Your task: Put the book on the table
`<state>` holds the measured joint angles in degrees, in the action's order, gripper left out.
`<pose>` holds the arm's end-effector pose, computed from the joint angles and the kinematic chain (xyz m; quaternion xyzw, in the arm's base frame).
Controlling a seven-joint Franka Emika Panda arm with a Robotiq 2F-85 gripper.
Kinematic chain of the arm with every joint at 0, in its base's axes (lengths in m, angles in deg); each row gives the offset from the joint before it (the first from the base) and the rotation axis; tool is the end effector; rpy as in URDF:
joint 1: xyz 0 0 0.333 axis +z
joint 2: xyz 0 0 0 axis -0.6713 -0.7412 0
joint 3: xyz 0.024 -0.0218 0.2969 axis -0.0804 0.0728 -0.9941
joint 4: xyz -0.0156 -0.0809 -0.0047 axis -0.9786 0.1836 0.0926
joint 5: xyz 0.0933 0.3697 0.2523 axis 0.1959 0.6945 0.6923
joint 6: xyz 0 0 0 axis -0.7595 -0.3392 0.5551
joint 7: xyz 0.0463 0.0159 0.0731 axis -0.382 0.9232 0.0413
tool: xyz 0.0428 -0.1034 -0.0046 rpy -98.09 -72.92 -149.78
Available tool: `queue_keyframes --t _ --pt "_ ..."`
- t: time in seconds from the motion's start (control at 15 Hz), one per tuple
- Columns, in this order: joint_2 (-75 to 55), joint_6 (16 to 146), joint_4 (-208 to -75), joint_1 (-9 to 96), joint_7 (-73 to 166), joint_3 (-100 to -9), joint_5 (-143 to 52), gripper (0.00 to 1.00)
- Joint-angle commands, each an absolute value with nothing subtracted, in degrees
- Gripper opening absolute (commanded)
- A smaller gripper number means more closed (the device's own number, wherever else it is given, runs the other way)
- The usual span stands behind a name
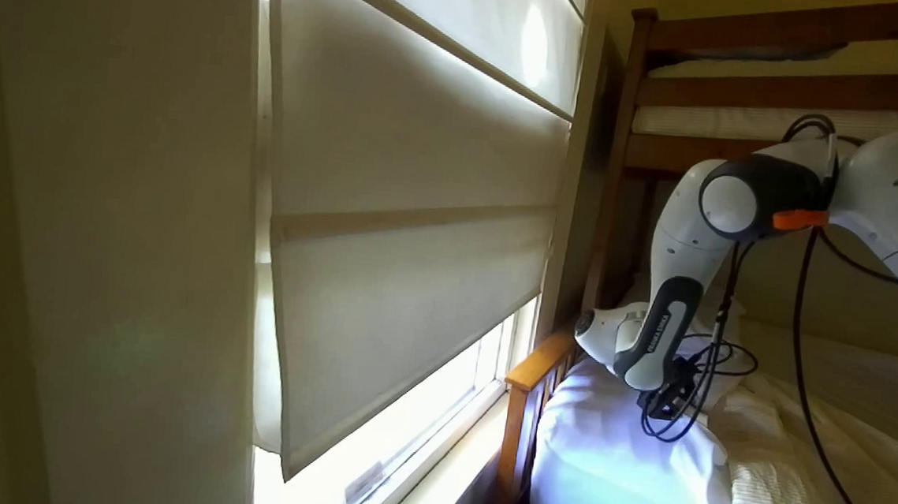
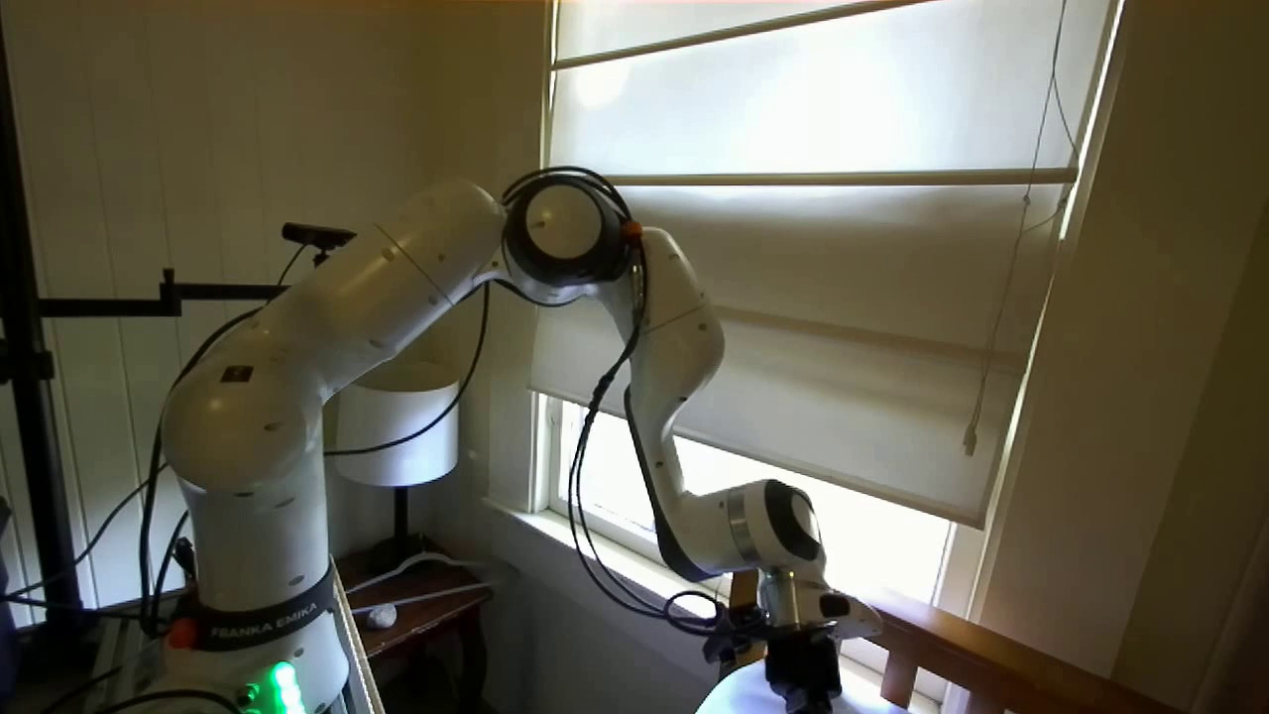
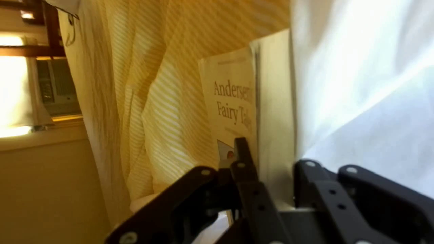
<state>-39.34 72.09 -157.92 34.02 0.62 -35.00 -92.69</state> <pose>0.4831 -0.3628 0.0273 0.8335 -0.2847 -0.1565 0.4468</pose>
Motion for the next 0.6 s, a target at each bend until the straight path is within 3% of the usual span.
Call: queue_keyframes --t 0.0,0.53 --pt "-25.85 81.65 -171.48 36.43 -4.01 -33.79 -102.11 0.06" --pt "-3.79 103.53 -190.24 37.7 -7.8 -23.2 -125.76 0.06"
